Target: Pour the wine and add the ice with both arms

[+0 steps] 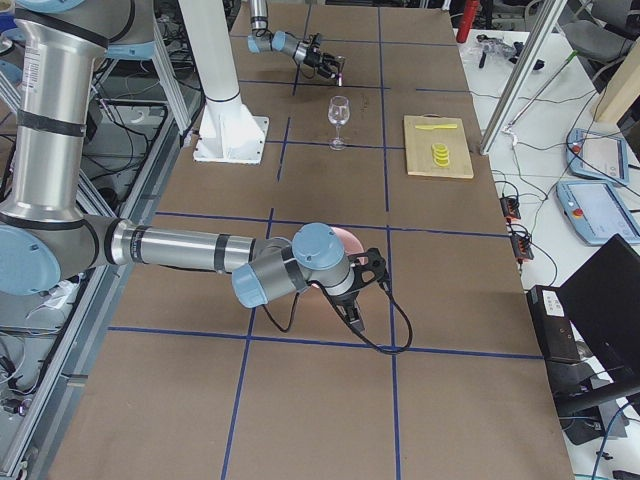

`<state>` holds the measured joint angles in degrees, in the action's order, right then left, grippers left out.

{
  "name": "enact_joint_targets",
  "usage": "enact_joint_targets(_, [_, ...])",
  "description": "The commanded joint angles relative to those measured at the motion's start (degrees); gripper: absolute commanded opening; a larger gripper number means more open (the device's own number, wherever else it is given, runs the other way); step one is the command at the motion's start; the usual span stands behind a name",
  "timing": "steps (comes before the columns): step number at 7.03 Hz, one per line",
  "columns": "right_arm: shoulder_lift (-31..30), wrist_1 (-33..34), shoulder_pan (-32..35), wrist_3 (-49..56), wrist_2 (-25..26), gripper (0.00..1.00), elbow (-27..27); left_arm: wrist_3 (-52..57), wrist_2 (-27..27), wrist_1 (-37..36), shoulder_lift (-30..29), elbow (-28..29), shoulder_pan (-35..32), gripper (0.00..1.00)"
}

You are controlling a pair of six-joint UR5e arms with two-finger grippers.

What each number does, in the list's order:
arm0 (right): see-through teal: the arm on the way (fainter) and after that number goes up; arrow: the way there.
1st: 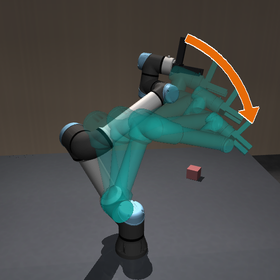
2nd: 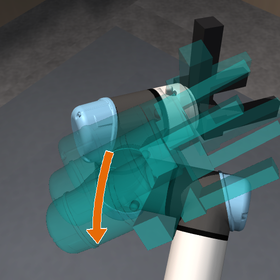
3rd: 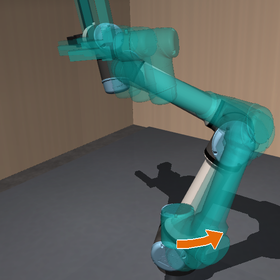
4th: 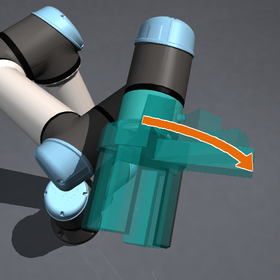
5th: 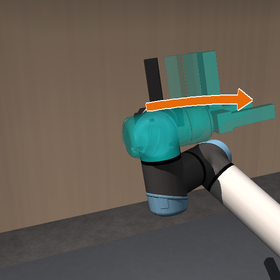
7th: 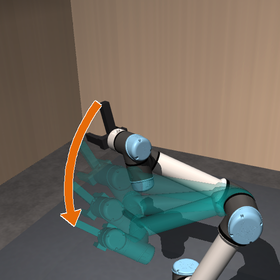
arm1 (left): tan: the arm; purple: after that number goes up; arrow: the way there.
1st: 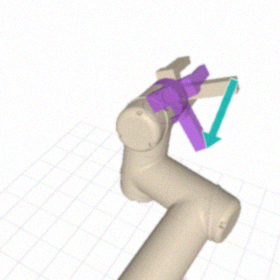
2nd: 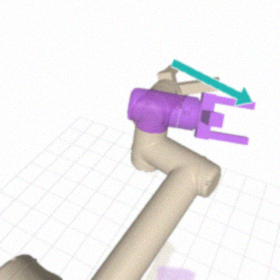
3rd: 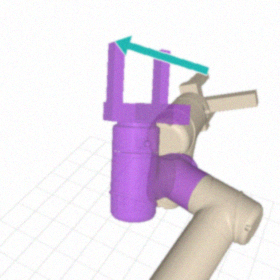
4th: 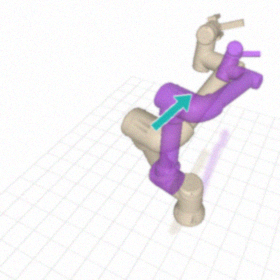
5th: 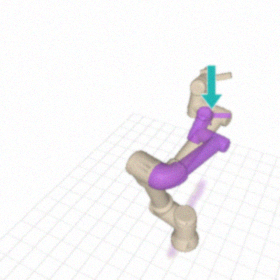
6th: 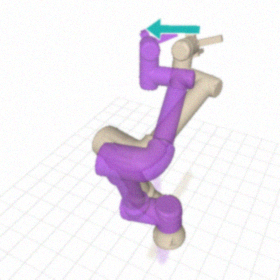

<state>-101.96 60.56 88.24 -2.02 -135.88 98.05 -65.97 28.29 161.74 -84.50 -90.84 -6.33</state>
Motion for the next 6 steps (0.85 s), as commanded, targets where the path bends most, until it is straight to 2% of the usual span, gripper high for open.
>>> enact_joint_targets(1, [0.0,0.0,0.0,0.0,0.0,1.0,0.04,-0.13,-0.07,0.07,-0.05,0.23,0.0,0.47])
enact_joint_targets(3, [0.0,0.0,0.0,0.0,0.0,1.0,0.04,-0.13,-0.25,0.15,-0.05,0.14,0.0,0.35])
enact_joint_targets(6, [0.0,0.0,0.0,0.0,0.0,1.0,-0.05,-0.13,-0.34,0.15,-0.05,0.14,0.0,0.35])
